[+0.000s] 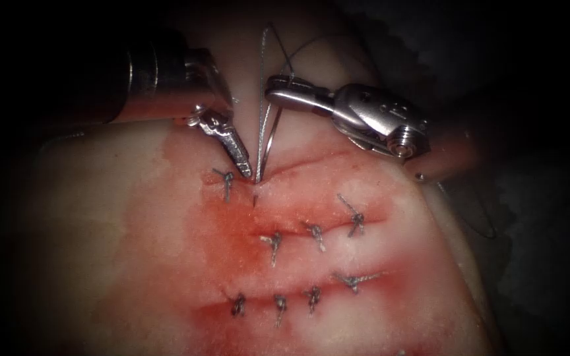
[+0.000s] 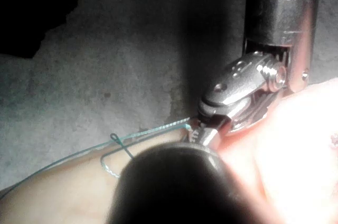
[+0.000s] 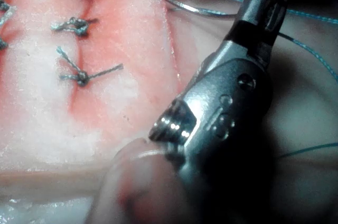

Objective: Wound Closure
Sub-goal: Push the needle through the tissue using the right gripper

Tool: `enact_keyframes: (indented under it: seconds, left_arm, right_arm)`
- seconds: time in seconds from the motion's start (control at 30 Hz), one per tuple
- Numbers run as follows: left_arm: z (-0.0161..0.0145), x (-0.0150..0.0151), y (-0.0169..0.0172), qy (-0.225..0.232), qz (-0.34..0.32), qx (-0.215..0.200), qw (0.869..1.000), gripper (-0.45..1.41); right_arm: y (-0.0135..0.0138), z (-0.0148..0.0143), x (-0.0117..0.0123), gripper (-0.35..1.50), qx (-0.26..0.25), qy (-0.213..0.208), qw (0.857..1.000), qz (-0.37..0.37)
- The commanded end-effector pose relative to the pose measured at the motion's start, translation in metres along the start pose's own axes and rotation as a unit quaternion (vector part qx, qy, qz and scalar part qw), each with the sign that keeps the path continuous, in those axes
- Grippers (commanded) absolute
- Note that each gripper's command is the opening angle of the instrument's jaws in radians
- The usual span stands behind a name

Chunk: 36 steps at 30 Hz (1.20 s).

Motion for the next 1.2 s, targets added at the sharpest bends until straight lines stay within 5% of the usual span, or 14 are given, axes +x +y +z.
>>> enact_keyframes:
  seconds: [0.03,0.3,0.4,0.6,0.77,0.97,1.2]
  left_arm:
    - [-0.0005,-0.0011,0.0004,-0.004,0.0,-0.002,1.0,0.68]
    - [-0.0048,-0.0016,-0.0018,-0.041,0.005,0.019,0.999,0.64]
    - [-0.0055,-0.0008,-0.0031,-0.073,0.098,0.031,0.992,0.56]
    - [-0.0035,0.0034,-0.006,-0.137,0.203,0.039,0.969,0.44]
    - [-0.0002,0.0065,-0.0092,-0.179,0.342,0.011,0.922,0.37]
    - [0.0048,0.0084,-0.0114,-0.177,0.359,0.01,0.916,-0.08]
    - [0.0074,0.0071,-0.0096,-0.176,0.363,0.009,0.915,0.09]
  right_arm:
    - [0.0004,0.0007,0.0012,-0.35,0.004,0.0,1.0,0.015]
    - [0.0007,0.0008,0.0022,-0.35,0.005,-0.004,0.995,0.097]
    - [0.0009,0.0007,0.0026,-0.35,0.004,-0.007,0.989,0.149]
    - [0.001,0.0005,0.0028,-0.35,0.003,-0.008,0.982,0.189]
    - [0.0015,0.0007,0.0028,-0.35,0.005,-0.006,0.976,0.218]
    - [0.0021,0.0011,0.0027,-0.35,0.008,-0.006,0.968,0.25]
    - [0.0029,0.0013,0.0027,-0.35,0.006,-0.004,0.96,0.279]
